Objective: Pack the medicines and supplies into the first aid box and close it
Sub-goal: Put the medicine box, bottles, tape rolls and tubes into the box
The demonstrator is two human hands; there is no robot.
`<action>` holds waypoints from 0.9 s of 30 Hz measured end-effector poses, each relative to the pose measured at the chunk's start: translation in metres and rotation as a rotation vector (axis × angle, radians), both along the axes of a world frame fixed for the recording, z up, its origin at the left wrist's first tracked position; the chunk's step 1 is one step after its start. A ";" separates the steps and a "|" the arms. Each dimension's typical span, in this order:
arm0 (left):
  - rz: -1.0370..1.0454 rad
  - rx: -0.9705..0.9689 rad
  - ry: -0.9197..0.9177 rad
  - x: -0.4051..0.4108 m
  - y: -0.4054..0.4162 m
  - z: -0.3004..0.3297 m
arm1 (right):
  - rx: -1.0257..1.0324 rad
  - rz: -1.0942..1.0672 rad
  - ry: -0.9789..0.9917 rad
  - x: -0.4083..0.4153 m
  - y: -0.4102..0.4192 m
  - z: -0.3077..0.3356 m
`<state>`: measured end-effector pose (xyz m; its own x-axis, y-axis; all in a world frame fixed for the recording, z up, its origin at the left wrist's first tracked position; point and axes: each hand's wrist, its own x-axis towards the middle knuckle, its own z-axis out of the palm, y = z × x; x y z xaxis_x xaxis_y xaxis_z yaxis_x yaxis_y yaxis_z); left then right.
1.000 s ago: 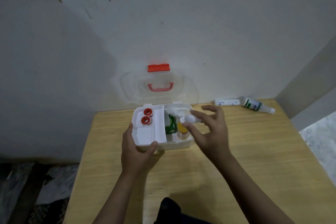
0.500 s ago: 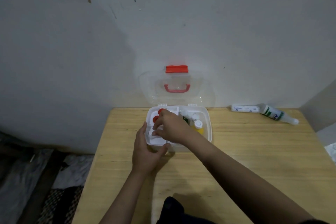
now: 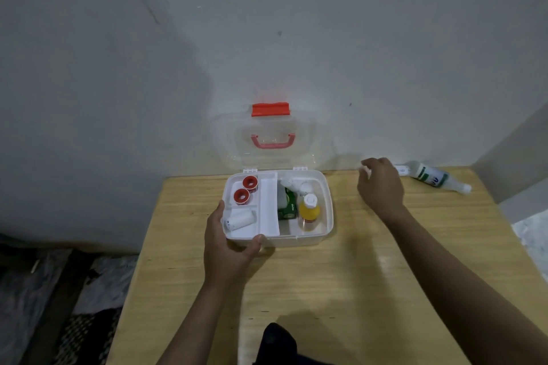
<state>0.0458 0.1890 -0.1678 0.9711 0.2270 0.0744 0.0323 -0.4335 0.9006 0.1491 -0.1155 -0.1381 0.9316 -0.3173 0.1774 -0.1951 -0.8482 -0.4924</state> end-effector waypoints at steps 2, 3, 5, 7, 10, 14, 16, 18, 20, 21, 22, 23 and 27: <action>0.000 0.003 -0.005 0.000 0.001 -0.001 | -0.199 0.006 0.144 0.010 -0.018 -0.010; 0.001 0.004 -0.005 0.000 0.001 -0.002 | -0.296 0.017 0.204 0.015 -0.025 -0.013; 0.003 0.002 -0.001 0.000 0.002 -0.004 | -0.437 0.041 0.284 0.021 -0.032 -0.017; 0.004 -0.001 0.005 0.000 0.002 -0.003 | -0.467 0.056 0.303 0.026 -0.035 -0.022; 0.002 -0.013 0.009 0.000 0.000 -0.002 | -0.464 0.082 0.262 0.030 -0.040 -0.031; 0.006 -0.011 0.015 0.000 0.000 -0.003 | -0.460 0.147 0.126 0.026 -0.042 -0.030; 0.007 -0.006 0.009 0.000 0.000 -0.003 | -0.377 0.189 -0.001 0.019 -0.036 -0.024; 0.009 0.002 0.006 0.000 0.000 -0.003 | -0.238 0.243 -0.163 0.011 -0.026 -0.009; 0.014 0.003 0.011 0.000 0.000 -0.004 | -0.138 0.319 -0.341 0.000 -0.012 0.013; 0.018 0.000 0.014 -0.001 0.000 -0.004 | -0.101 0.366 -0.429 -0.006 -0.003 0.026; 0.019 -0.005 0.014 -0.001 0.000 -0.004 | -0.068 0.422 -0.504 -0.013 0.007 0.039; 0.020 -0.010 0.014 -0.001 -0.001 -0.003 | -0.038 0.484 -0.554 -0.020 0.019 0.051; 0.027 -0.021 0.012 -0.002 -0.003 0.000 | -0.038 0.769 -0.553 -0.041 0.070 0.078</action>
<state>0.0438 0.1859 -0.1682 0.9654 0.2542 0.0574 0.0547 -0.4131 0.9090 0.1078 -0.0459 -0.0606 0.6635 0.3642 0.6536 0.6768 -0.6645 -0.3168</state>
